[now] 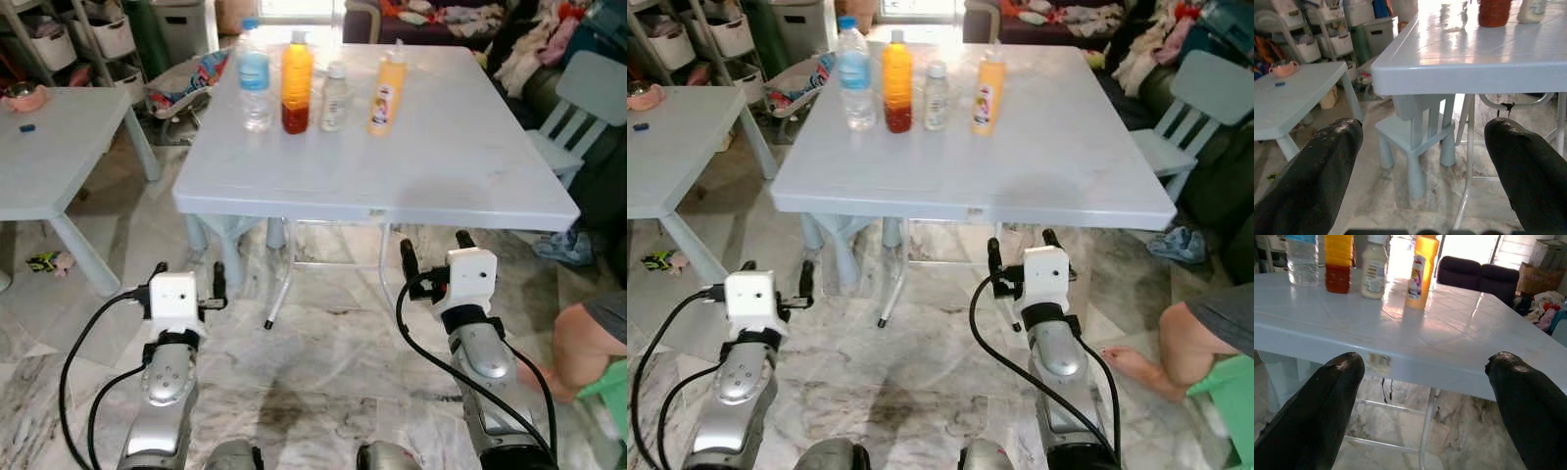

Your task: Restocking fridge

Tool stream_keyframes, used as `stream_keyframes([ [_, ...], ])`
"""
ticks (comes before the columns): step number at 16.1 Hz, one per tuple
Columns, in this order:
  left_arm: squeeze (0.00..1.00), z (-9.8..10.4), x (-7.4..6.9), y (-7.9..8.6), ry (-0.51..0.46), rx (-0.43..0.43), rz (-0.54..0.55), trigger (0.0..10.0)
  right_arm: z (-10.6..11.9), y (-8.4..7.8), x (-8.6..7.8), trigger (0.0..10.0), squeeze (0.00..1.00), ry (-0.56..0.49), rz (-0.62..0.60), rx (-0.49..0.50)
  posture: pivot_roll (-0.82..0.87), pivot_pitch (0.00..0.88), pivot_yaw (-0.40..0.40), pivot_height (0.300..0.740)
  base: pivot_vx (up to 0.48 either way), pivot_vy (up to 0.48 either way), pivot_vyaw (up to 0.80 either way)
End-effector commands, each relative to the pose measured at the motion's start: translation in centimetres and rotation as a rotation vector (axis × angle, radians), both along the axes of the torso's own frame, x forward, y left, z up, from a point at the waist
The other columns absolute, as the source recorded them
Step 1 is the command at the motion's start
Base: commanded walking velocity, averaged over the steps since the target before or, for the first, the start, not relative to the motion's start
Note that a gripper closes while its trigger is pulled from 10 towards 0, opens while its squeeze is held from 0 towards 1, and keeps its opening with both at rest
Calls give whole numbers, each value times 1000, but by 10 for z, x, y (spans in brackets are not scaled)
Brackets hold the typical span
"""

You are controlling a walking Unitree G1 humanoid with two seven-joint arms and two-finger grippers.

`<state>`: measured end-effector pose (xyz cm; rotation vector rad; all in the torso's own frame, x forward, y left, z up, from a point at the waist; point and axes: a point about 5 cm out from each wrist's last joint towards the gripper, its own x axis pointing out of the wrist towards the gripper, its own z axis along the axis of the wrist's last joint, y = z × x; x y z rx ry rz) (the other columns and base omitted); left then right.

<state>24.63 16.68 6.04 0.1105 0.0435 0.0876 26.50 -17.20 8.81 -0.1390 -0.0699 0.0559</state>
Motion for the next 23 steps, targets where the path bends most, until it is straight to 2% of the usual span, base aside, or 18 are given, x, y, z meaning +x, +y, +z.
stream_keyframes([
  [1,0,0,2,1,-4,7,-16,10000,8,0,6,10000,0,-37,-3,-3,11,0,28,740,0,0,0],
  [6,0,7,8,-3,-35,6,-30,10000,17,1,14,10000,0,-66,-18,-10,5,0,25,740,187,0,0],
  [9,0,5,4,-6,-28,0,-53,10000,14,-1,10,10000,0,-55,-32,-20,-2,0,34,740,434,0,0],
  [17,0,5,8,-11,-29,-22,-49,10000,21,2,20,10000,0,-66,-17,-19,-8,0,29,740,475,0,0],
  [23,0,6,11,-17,-33,-28,-68,10000,23,6,21,10000,0,-72,19,-19,-13,0,32,740,480,0,0],
])
